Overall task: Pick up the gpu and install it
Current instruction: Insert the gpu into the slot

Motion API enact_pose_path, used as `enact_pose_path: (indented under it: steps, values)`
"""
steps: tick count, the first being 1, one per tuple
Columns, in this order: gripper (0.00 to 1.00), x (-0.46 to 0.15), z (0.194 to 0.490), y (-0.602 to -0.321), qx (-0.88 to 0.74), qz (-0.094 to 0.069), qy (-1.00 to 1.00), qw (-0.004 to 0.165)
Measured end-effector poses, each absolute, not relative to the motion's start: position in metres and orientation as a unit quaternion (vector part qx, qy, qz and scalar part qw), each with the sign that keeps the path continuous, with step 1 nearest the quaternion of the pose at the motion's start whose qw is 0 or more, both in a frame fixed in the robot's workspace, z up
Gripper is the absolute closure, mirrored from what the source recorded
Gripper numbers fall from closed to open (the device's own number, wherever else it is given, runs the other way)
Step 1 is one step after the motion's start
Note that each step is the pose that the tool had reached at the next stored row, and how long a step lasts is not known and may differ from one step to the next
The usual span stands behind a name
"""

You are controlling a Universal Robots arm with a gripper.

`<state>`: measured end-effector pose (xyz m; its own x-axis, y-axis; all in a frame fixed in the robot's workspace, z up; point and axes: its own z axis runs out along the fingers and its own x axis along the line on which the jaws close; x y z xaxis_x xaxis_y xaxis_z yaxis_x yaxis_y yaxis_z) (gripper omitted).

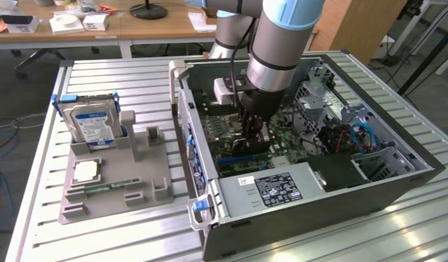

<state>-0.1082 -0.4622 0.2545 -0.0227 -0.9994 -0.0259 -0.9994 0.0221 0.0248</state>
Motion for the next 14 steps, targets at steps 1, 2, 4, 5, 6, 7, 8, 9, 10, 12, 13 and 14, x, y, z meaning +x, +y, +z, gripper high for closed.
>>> enact_pose_path:
  steps: [1,2,4,5,6,7,8,9,10,12,13,14]
  values:
    - [0.73,-0.1082,0.2545,-0.4622,-0.699,0.018,0.714,0.001]
    - [0.73,-0.1082,0.2545,-0.4622,-0.700,0.018,0.714,0.001]
    - [0.73,-0.1082,0.2543,-0.4622,-0.700,0.018,0.714,0.001]
    - [0.73,-0.1082,0.2542,-0.4622,-0.700,0.018,0.714,0.001]
    - [0.73,-0.1082,0.2540,-0.4622,-0.700,0.018,0.714,0.001]
    - [0.73,-0.1082,0.2539,-0.4622,-0.701,0.018,0.713,0.001]
    - [0.73,-0.1082,0.2539,-0.4622,-0.701,0.018,0.713,0.001]
    - [0.73,-0.1082,0.2539,-0.4622,-0.701,0.018,0.713,0.000]
    - [0.73,-0.1082,0.2538,-0.4622,-0.701,0.018,0.713,0.001]
    - [0.73,-0.1082,0.2534,-0.4622,-0.702,0.018,0.712,0.001]
    - [0.73,-0.1082,0.2534,-0.4622,-0.702,0.018,0.712,0.001]
    - [0.73,-0.1082,0.2534,-0.4622,-0.702,0.018,0.712,0.001]
